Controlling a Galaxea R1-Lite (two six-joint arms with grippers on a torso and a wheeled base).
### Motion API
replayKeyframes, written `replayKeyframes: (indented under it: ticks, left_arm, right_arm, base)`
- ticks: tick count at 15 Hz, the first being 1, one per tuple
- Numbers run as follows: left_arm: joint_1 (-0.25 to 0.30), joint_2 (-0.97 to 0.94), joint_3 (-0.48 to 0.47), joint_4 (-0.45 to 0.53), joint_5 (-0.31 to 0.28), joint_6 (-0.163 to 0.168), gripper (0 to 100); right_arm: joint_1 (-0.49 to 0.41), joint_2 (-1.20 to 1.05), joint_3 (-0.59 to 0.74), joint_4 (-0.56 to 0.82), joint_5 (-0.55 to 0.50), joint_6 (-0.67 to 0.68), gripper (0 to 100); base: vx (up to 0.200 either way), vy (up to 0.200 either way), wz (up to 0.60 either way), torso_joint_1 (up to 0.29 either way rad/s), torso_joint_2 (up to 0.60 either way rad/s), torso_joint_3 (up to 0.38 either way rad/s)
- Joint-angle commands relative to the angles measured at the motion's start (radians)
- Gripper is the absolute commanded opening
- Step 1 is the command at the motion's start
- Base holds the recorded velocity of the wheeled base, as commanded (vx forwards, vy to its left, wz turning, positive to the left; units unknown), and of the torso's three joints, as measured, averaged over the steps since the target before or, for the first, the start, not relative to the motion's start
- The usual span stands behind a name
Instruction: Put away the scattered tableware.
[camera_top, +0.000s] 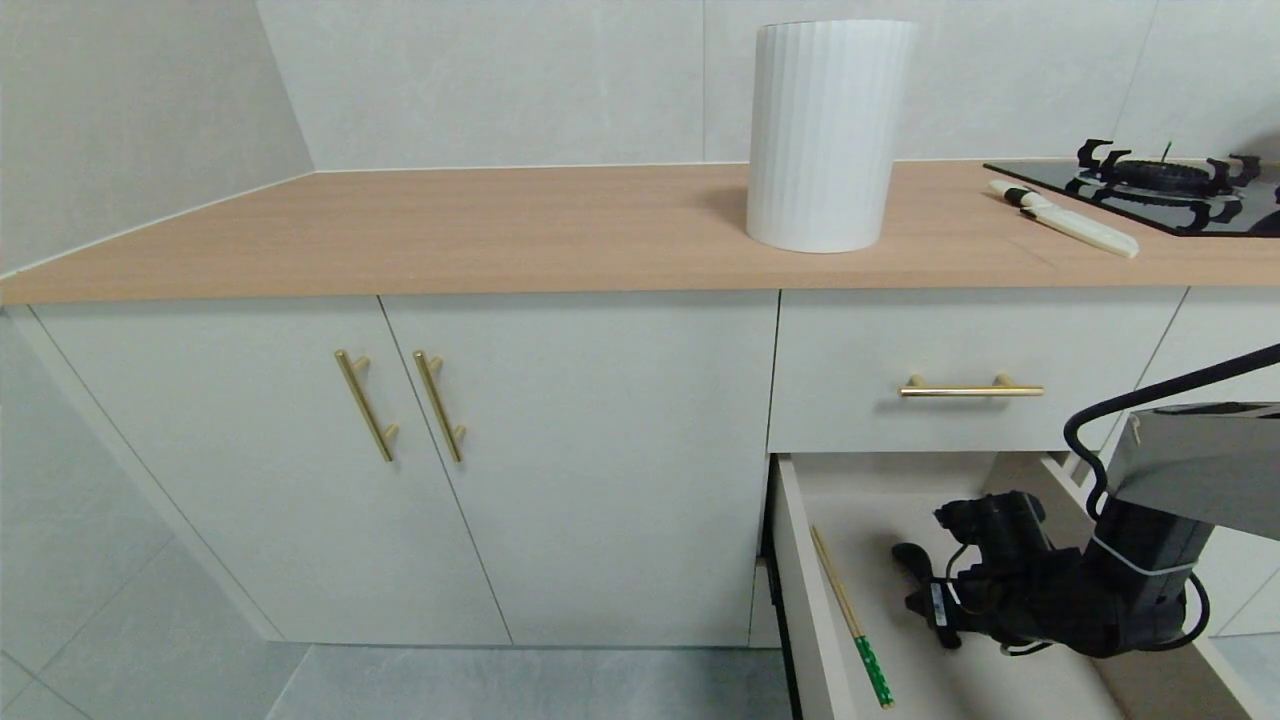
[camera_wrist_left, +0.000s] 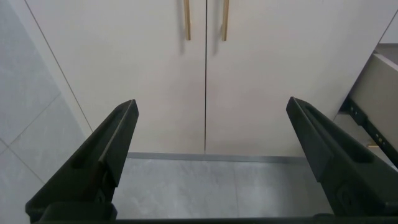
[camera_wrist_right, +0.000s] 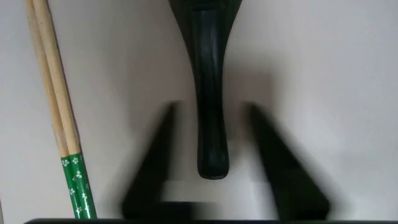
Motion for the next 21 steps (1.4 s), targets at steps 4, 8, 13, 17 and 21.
replayKeyframes:
  ticks: [4, 8, 13, 17, 21]
  left_arm:
    - [0.001, 0.0, 0.0, 0.0, 0.0, 0.0, 100]
    - [0.001, 0.0, 0.0, 0.0, 0.0, 0.0, 100]
    - [0.001, 0.0, 0.0, 0.0, 0.0, -0.001, 100]
    - [0.001, 0.0, 0.0, 0.0, 0.002, -0.001, 100]
    - [0.001, 0.0, 0.0, 0.0, 0.0, -0.001, 100]
  right_arm:
    - [0.0, -0.133, 0.052, 0.001, 0.0, 0.001, 100]
    - [0.005, -0.443, 0.139, 0.034, 0.005, -0.005, 100]
    - [0.01, -0.847, 0.118, 0.431, 0.015, -0.015, 100]
    - [0.086, -1.004, 0.044, 0.67, 0.028, -0.027, 100]
    - [0.105, -1.007, 0.044, 0.716, 0.028, -0.033, 100]
  base:
    - [0.0, 0.0, 0.0, 0.0, 0.0, 0.0]
    - [0.0, 0.0, 0.0, 0.0, 0.0, 0.0]
    - [0.0, 0.0, 0.0, 0.0, 0.0, 0.0]
    - [0.0, 0.0, 0.0, 0.0, 0.0, 0.0]
    - [0.0, 0.0, 0.0, 0.0, 0.0, 0.0]
